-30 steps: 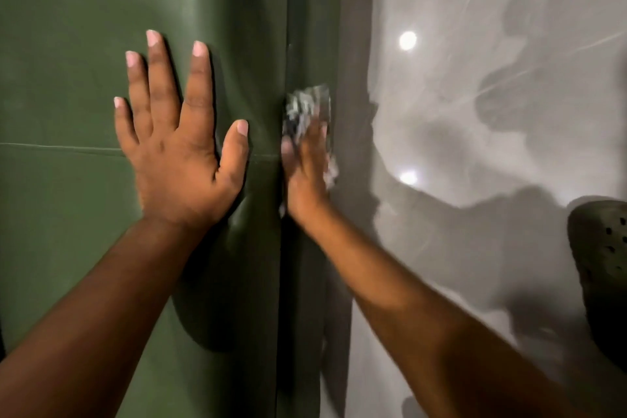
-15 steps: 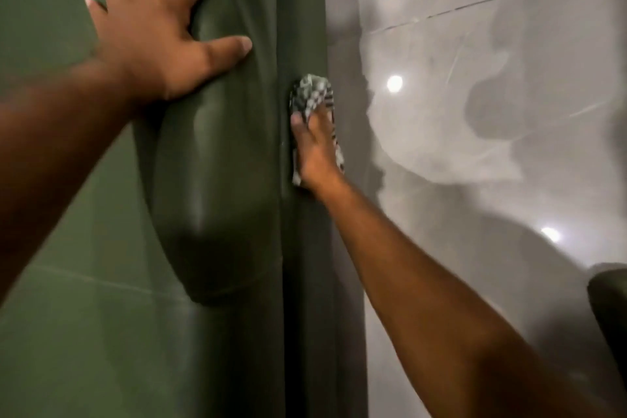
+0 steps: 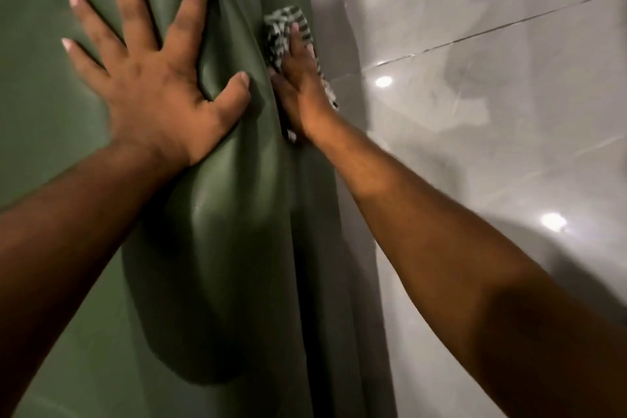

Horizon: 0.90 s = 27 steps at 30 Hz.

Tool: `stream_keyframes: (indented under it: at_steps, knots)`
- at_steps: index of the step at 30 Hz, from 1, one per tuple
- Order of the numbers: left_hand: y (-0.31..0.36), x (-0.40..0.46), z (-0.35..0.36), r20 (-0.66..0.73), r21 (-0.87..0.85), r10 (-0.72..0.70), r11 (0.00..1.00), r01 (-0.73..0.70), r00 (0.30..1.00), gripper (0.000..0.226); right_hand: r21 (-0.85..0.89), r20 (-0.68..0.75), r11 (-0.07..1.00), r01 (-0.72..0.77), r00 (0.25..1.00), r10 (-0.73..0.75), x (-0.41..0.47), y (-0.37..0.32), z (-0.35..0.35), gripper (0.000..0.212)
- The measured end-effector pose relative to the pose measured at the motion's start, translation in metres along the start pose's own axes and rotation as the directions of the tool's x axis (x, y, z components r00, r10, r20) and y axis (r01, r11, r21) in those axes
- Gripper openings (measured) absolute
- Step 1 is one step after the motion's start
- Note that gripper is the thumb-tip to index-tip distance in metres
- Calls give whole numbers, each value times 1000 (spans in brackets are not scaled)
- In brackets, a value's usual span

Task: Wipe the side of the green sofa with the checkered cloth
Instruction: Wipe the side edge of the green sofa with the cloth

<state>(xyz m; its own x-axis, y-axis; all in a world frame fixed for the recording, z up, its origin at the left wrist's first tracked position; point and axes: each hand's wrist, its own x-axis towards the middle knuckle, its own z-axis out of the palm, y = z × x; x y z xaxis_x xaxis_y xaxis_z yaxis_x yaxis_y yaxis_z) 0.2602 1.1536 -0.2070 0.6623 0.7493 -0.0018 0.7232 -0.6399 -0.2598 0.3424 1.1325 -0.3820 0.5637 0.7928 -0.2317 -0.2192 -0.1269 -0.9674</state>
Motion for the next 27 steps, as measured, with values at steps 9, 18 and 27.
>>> stream_keyframes:
  at_steps: [9, 18, 27]
  knots:
    - [3, 0, 0, 14, -20, -10, 1000, 10, 1000, 87, 76, 155, 995, -68, 986, 56, -189, 33, -6, 45]
    - [4, -1, 10, -39, -20, -32, 999, 32, 999, 83, -41, 61, 997, 58, 997, -56, 6, 18, 16, 75]
    - [1, -1, 15, -71, -39, 8, 999, -11, 997, 79, 308, 78, 885, -349, 936, 342, 162, -15, -4, 51]
